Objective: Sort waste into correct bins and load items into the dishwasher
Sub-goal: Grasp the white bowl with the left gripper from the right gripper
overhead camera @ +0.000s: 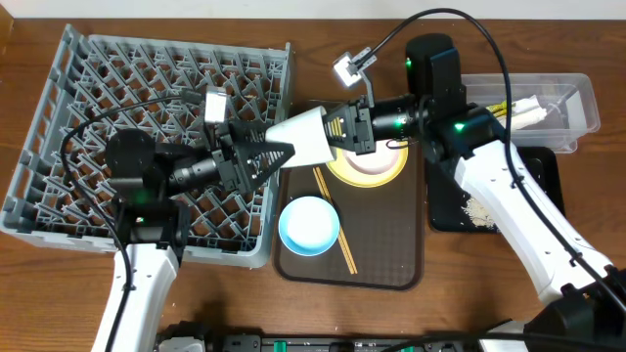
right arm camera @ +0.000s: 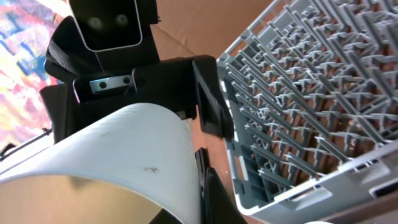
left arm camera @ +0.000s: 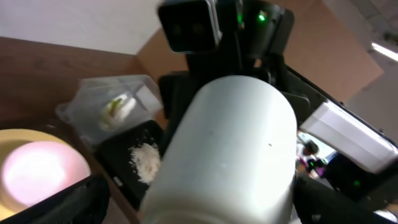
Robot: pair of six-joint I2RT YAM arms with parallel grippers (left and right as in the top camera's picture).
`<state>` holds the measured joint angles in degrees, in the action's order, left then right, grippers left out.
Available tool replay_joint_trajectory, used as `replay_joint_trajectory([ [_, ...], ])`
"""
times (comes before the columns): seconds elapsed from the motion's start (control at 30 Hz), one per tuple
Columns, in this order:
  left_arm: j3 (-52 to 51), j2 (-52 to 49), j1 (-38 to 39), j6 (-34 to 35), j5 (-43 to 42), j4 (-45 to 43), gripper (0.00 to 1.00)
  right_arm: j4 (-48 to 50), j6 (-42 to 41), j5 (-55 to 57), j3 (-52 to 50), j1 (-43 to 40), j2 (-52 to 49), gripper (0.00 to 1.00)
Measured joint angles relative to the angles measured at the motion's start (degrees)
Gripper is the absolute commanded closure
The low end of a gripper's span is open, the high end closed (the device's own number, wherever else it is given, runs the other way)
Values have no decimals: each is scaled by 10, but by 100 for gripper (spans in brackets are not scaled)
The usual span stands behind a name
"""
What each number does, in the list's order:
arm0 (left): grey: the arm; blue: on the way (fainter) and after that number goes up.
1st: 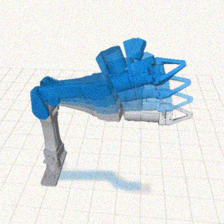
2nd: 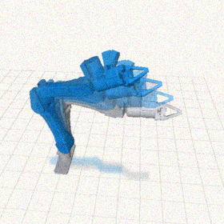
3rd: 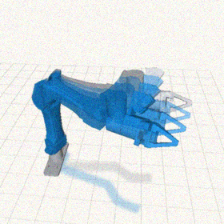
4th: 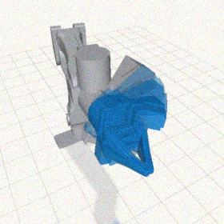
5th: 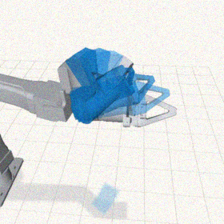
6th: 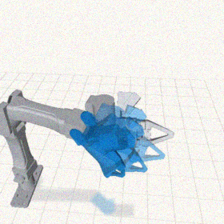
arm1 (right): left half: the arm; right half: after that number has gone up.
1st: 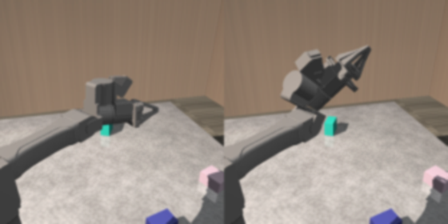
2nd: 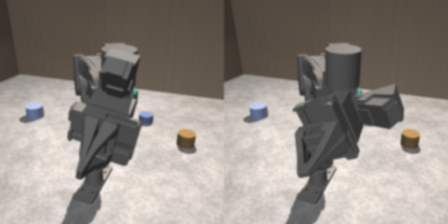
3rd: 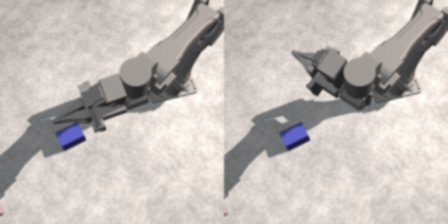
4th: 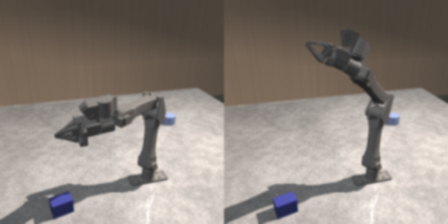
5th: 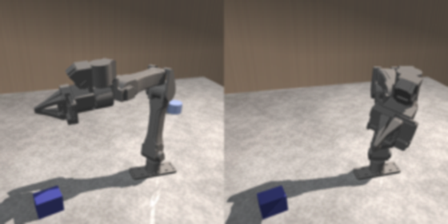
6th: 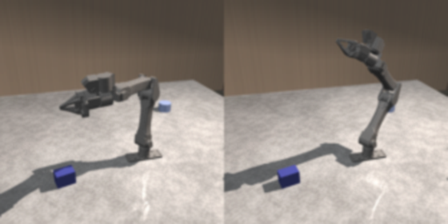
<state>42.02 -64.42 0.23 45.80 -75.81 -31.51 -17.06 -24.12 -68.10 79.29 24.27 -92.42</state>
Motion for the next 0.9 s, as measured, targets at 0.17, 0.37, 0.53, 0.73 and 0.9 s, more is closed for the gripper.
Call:
replay_joint_trajectory([
  [0.17,0,0,28,12,-6,-20,16,4,-11,-5,0,7,0,99],
  [0.37,0,-1,40,20,-7,-21,24,4,-13,-11,0,7,0,99],
  [0.53,0,-2,36,23,-17,-40,30,7,-15,-15,0,4,0,99],
  [0.73,0,-2,36,22,-24,-52,21,4,-18,-22,1,4,1,99],
  [0.9,0,-3,36,24,-19,-59,17,-11,-18,-14,1,4,1,99],
])
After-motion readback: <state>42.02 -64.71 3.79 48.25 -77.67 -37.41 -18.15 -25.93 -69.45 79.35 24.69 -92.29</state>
